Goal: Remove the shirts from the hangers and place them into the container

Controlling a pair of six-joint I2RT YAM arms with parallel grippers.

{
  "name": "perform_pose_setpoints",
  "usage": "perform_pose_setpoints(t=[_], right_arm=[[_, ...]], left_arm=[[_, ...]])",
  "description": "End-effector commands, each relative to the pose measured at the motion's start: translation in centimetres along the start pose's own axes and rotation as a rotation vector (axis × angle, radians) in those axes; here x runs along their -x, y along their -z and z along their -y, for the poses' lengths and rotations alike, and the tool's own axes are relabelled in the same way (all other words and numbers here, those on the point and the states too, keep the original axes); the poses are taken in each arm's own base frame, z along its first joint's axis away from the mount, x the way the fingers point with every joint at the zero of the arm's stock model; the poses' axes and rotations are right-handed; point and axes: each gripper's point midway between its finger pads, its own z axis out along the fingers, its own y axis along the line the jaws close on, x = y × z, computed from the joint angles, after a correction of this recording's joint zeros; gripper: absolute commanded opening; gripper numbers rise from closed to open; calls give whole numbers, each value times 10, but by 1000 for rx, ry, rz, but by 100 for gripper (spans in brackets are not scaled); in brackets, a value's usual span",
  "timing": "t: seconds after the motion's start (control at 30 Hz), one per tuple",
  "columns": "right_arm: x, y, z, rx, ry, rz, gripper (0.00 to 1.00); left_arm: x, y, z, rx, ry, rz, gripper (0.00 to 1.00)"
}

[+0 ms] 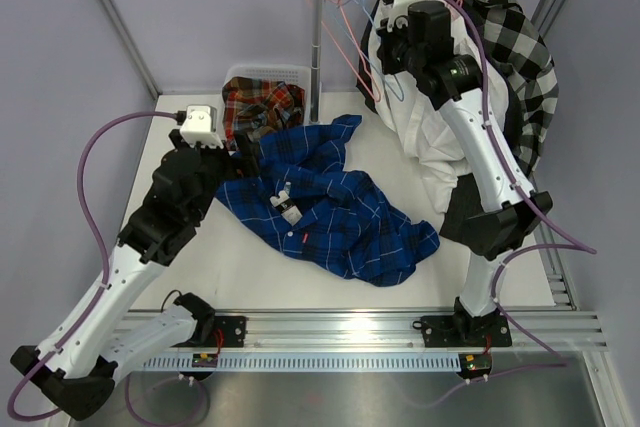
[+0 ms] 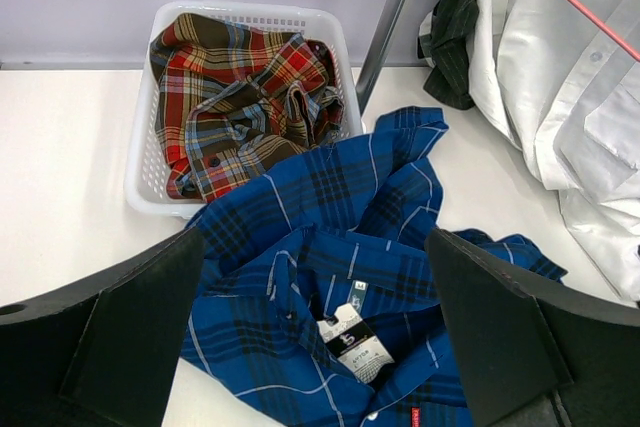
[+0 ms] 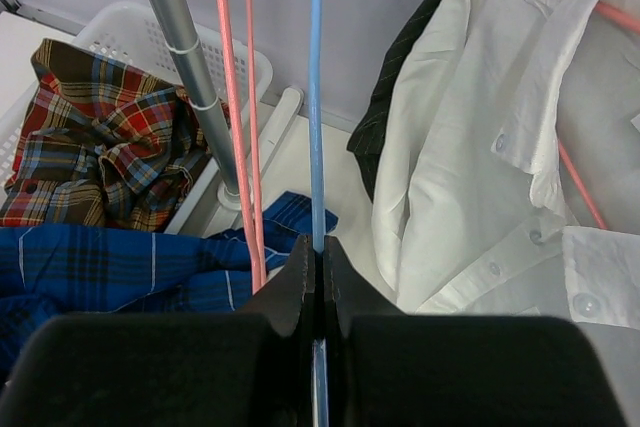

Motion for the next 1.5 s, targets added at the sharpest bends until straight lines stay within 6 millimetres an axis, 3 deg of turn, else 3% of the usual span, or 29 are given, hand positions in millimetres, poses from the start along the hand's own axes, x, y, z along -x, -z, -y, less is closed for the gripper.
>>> perform_pose_setpoints(t=[0.0, 0.03, 0.07, 0.17, 0.2, 0.33, 0.4, 0.43, 0.57, 0.77, 0.8, 0.83, 0.9, 0.93, 1.0, 1.03, 1.1, 1.13, 1.3, 1.33, 1.47], right_arm=[[20, 19, 6, -14, 6, 74, 3], [25, 25, 7, -17, 6, 94, 6], [17, 23, 8, -28, 3, 76, 9], [17, 36, 11, -45, -7, 82, 26], [19, 41, 11, -44, -9, 92, 37], [26, 78, 15, -60, -22, 132, 63], [28, 93, 18, -76, -42, 145, 71], [26, 108, 22, -98, -52, 146, 81], [11, 144, 29, -144, -107, 151, 97], [-27, 200, 27, -146, -229, 203, 99], [-24, 220, 26, -130, -249, 257, 100], [-47, 216, 22, -118, -256, 221, 99], [-55, 234, 18, -97, -297, 261, 99], [-75, 229, 15, -87, -303, 226, 100], [-88, 233, 11, -74, -337, 225, 99], [-101, 236, 7, -57, -348, 216, 100], [-109, 243, 1, -25, -381, 233, 100], [-123, 238, -5, -1, -386, 206, 99], [-148, 238, -18, 61, -416, 181, 100], [-156, 236, -19, 60, -416, 169, 99], [-162, 240, -24, 94, -405, 166, 99]], left_arm=[[10, -2, -2, 15, 9, 39, 99], [9, -2, -2, 14, 9, 36, 99], [9, -3, -1, 11, 9, 34, 99], [4, -7, 3, 0, 11, 13, 99], [1, -9, 4, -5, 10, -1, 99], [-7, -15, 13, -31, 38, -38, 99], [-12, -18, 14, -27, 47, -63, 99], [-18, -22, 15, -24, 54, -84, 99], [-32, -30, 25, -45, 82, -153, 99], [-55, -40, 43, -48, 168, -244, 99], [-59, -40, 49, -45, 190, -256, 99], [-62, -42, 51, -32, 199, -262, 99], [-78, -48, 55, 7, 230, -294, 99], [-82, -51, 54, 35, 236, -296, 99], [-99, -58, 62, 70, 253, -326, 99], [-102, -62, 63, 88, 256, -327, 99], [-109, -70, 66, 138, 268, -323, 99], [-116, -78, 67, 164, 263, -335, 99], [-137, -104, 68, 249, 261, -352, 99], [-148, -111, 69, 268, 244, -373, 99], [-156, -127, 69, 318, 250, -367, 99]])
